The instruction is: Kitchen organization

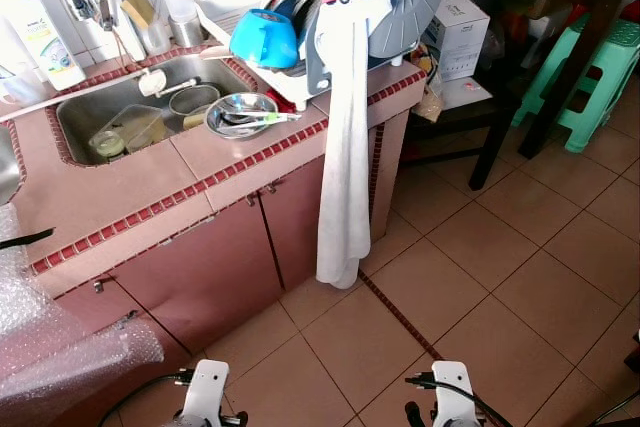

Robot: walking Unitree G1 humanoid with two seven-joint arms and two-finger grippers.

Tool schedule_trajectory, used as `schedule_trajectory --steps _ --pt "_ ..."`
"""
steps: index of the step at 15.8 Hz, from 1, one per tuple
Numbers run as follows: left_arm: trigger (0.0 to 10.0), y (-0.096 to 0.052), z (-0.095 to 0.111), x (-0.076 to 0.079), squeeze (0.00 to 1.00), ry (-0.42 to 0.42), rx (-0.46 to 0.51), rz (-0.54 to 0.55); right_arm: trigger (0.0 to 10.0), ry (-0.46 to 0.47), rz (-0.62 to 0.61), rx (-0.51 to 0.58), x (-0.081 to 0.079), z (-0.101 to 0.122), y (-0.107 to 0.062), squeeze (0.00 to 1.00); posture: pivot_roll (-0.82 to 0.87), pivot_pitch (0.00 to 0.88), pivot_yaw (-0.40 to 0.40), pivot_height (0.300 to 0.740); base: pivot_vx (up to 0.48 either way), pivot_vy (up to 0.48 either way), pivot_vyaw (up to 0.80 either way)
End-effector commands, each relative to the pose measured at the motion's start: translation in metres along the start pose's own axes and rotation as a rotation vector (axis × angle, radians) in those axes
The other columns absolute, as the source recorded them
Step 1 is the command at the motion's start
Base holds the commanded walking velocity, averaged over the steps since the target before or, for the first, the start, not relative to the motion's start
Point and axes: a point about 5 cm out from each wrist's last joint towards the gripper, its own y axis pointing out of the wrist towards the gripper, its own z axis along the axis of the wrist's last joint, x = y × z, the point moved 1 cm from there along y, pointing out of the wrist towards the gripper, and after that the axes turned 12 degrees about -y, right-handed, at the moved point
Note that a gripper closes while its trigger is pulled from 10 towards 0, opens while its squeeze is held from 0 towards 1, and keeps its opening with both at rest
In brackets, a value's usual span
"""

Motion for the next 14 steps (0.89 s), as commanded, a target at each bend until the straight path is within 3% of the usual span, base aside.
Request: schedule_trajectory --steps 1,2,3,4,14 --pt "10.0 -0.006 0.081 0.038 0.00 -0.071 0.323 -0.185 10.0 -0.018 -0.075 0.055 0.008 0.044 0.004 0.00 0.03 0.000 0.088 0.740 0.000 0.000 0.00" --pt "10.0 -0.006 0.084 0.033 0.00 -0.135 0.326 -0.145 10.0 0.047 -0.073 0.033 0.007 0.039 0.004 0.00 0.03 0.000 0.089 0.740 0.000 0.000 0.00" --pt "10.0 -0.004 0.078 0.028 0.00 -0.190 0.262 -0.107 10.0 0.017 -0.044 0.023 0.003 0.037 0.004 0.00 0.03 0.000 0.084 0.740 0.000 0.000 0.00" --pt "10.0 -0.003 0.073 0.025 0.00 -0.144 0.246 -0.079 10.0 -0.029 -0.058 0.002 0.005 0.035 0.004 0.00 0.03 0.000 0.084 0.740 0.000 0.000 0.00" --pt "10.0 -0.003 0.073 0.025 0.00 -0.144 0.246 -0.079 10.0 -0.029 -0.058 0.002 0.005 0.035 0.004 0.00 0.03 0.000 0.084 0.740 0.000 0.000 0.00"
